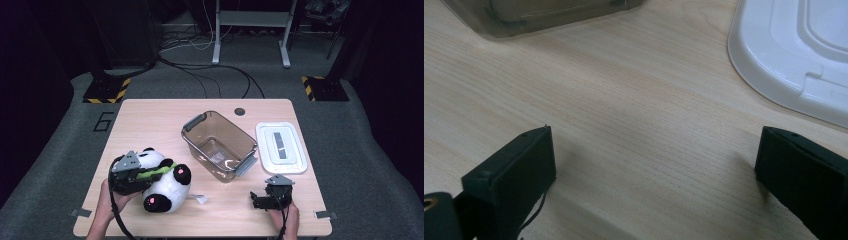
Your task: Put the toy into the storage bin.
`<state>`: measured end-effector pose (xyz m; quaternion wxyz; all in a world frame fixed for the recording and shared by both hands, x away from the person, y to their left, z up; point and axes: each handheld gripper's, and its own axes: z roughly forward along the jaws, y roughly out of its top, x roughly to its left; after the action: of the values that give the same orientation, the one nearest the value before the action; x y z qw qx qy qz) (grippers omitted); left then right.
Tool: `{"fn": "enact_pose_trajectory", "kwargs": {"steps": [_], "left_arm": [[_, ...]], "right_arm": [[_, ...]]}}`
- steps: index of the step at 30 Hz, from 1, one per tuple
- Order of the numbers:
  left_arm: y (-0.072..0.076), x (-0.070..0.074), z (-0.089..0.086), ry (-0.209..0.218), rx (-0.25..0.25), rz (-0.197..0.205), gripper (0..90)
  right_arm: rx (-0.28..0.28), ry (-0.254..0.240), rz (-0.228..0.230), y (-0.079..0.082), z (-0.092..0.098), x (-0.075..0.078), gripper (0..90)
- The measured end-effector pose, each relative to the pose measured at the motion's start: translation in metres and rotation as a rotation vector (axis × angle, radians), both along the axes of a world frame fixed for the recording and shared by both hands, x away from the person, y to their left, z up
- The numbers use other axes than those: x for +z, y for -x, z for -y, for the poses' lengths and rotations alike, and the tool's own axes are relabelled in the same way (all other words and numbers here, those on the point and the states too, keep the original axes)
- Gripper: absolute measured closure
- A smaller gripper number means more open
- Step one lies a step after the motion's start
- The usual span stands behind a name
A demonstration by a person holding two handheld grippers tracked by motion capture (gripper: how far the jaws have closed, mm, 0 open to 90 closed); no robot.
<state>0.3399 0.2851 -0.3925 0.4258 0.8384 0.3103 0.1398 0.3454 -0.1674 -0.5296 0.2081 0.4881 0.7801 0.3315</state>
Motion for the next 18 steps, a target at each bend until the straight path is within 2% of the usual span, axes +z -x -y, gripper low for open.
{"fn": "enact_pose_trajectory", "kwargs": {"steps": [8, 18], "left_arm": [[-0.001, 0.022, 0.001, -0.003, -0.007, 0.033, 73.7], [-0.002, 0.050, 0.000, -0.001, 0.009, 0.080, 73.7]], "right_arm": [[-0.004, -0.001, -0.001, 0.000, 0.000, 0.000, 2.2], [-0.015, -0.006, 0.003, 0.000, 0.001, 0.000, 3.4]]}}
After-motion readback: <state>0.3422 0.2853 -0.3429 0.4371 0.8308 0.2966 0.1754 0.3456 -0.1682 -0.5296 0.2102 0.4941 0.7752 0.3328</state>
